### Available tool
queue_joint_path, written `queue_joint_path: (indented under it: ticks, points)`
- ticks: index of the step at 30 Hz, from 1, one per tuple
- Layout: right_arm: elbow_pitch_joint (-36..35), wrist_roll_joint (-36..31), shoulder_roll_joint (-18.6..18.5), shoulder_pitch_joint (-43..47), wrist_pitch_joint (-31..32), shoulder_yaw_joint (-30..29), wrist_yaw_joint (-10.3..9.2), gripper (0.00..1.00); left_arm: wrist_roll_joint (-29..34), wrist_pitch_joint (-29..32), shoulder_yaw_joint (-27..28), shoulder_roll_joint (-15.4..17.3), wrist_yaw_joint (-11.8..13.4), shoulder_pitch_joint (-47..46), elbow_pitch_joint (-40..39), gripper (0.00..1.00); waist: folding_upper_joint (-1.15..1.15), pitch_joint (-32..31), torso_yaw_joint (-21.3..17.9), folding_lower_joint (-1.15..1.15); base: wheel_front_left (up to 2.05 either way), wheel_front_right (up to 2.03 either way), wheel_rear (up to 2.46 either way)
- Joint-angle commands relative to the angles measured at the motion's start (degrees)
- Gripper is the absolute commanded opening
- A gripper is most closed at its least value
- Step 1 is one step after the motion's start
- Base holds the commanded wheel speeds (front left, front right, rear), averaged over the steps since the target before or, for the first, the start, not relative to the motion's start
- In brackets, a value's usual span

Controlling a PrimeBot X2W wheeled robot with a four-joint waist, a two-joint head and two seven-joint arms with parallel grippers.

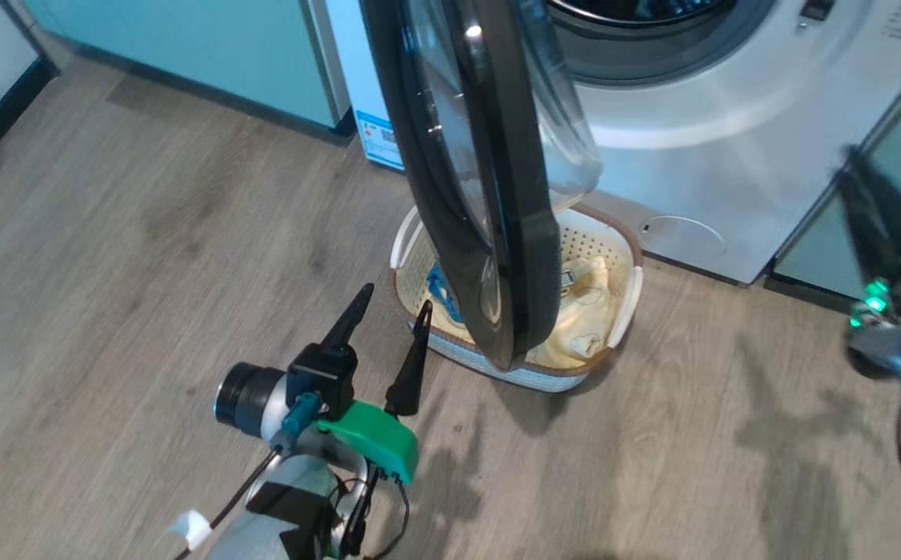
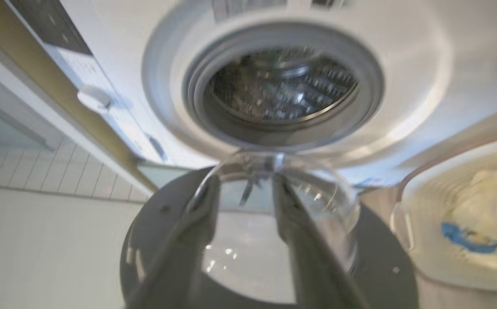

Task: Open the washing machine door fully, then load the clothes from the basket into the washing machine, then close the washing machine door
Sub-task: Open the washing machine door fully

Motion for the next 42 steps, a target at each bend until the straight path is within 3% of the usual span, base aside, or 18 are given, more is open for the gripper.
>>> queue_joint_path:
  ticks: [1,9,15,22,23,29,36,42]
  points:
    - [-2.79,-2.11,-0.74,-0.06,-2.63,0.00,-0.15,1.00,0.68,-0.36,2.44,0.57,-0.19,-0.86,-1.37,1.00,0.00,-0.45,-0.67,0.00,0.00,0.00,0.00]
    - [-7.79,-21.82,-4.93,9.92,-21.26,-0.33,-0.15,1.00,0.91,-0.36,6.00,1.11,-0.54,0.36,-1.13,1.00,0.00,-2.23,-4.00,0.00,0.00,0.00,0.00]
    - [-8.62,-38.10,-5.71,16.48,-29.70,-0.43,-0.15,1.00,0.98,-0.36,7.89,1.56,-1.15,1.99,-0.64,1.00,0.00,-4.09,-6.58,0.00,0.00,0.00,0.00]
    - [-13.92,-59.89,-0.85,26.13,-31.30,-5.16,-0.15,1.00,0.92,-0.36,9.60,2.00,-1.91,4.18,-0.12,1.00,0.00,-6.40,-8.87,0.00,0.00,0.00,0.00]
    - [-13.92,-59.89,-0.85,26.13,-31.30,-5.16,-0.15,1.00,0.92,-0.36,9.60,2.00,-1.91,4.18,-0.12,1.00,0.00,-6.40,-8.87,0.00,0.00,0.00,0.00]
    - [-21.89,-73.91,2.87,34.55,-31.34,-7.08,-0.15,1.00,0.85,-0.36,11.24,2.66,-2.29,6.21,0.03,1.00,0.00,-7.76,-10.80,0.00,0.00,0.00,0.00]
    - [-25.66,-81.39,4.03,40.38,-31.35,-5.86,-0.15,1.00,1.00,-0.36,12.39,2.91,-2.51,7.54,-0.10,1.00,0.00,-8.26,-11.90,0.00,0.00,0.00,0.00]
    - [-26.25,-80.70,4.10,41.47,-31.36,-5.54,-0.15,1.00,1.11,-0.36,13.03,2.87,-2.67,7.87,-0.04,1.00,0.00,-8.21,-12.33,0.00,0.00,0.00,0.00]
